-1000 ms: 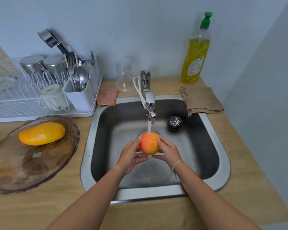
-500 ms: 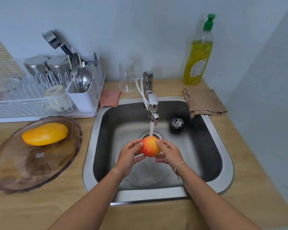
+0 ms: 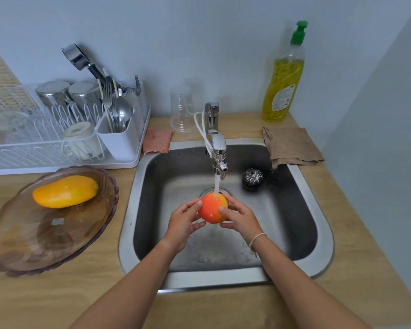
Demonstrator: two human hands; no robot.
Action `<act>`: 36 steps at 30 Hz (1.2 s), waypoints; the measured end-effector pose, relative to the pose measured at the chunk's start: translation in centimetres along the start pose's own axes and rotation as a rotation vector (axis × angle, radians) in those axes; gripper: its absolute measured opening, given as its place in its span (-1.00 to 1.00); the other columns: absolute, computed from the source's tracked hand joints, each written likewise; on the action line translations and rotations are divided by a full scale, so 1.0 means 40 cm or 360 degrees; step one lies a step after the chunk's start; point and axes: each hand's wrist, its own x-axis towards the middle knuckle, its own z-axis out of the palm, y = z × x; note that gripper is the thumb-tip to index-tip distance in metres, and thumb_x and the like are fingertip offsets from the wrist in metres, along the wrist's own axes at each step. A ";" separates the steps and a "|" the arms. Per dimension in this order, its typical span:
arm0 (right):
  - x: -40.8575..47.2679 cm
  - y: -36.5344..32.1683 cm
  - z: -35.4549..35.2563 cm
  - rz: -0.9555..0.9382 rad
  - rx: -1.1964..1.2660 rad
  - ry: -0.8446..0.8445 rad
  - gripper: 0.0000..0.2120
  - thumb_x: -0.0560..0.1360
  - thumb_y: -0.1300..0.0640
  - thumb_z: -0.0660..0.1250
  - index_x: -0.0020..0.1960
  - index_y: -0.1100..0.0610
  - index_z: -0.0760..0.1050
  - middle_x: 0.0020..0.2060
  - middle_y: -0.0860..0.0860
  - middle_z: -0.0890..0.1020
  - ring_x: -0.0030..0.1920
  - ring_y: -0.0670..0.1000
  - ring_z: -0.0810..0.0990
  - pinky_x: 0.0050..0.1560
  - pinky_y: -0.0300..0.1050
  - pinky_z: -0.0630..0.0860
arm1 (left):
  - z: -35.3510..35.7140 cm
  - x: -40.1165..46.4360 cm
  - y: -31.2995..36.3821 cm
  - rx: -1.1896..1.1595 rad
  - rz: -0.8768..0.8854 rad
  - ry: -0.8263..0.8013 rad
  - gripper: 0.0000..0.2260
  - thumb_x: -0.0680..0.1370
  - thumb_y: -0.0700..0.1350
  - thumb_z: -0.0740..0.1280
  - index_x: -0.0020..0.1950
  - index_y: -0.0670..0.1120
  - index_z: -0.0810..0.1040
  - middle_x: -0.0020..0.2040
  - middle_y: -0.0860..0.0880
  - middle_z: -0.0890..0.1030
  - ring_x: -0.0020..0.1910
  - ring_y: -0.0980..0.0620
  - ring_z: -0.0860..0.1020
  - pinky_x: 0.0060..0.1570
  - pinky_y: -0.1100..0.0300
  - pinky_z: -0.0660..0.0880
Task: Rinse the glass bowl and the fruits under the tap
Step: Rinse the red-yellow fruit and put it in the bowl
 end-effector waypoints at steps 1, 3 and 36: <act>0.000 0.001 0.001 0.0007 -0.0006 0.0012 -0.58 0.46 0.16 0.37 0.30 -0.01 0.43 0.13 0.06 0.48 0.16 0.16 0.54 -0.10 -0.13 0.63 | -0.001 -0.001 -0.001 -0.0004 0.0017 -0.0007 -0.81 0.51 -0.05 0.33 0.12 0.00 0.56 0.20 -0.08 0.52 0.16 -0.11 0.54 0.04 0.05 0.58; 0.001 0.002 0.003 0.0029 -0.0015 0.0070 -0.63 0.46 0.14 0.37 0.25 -0.02 0.46 0.11 0.08 0.50 0.14 0.17 0.55 -0.10 -0.10 0.63 | -0.002 -0.002 -0.002 -0.0027 0.0035 -0.0046 -0.82 0.52 -0.12 0.33 0.11 0.00 0.57 0.23 -0.08 0.51 0.20 -0.10 0.51 0.06 0.04 0.57; -0.084 -0.027 0.159 -0.0133 0.0169 0.0022 -0.66 0.45 0.25 0.36 0.19 0.03 0.44 0.10 0.09 0.52 0.10 0.08 0.55 -0.13 -0.21 0.59 | -0.165 -0.087 0.091 0.0277 0.0309 -0.0219 -0.69 0.48 -0.14 0.38 0.21 0.04 0.51 0.24 -0.07 0.49 0.22 -0.07 0.50 0.18 0.04 0.53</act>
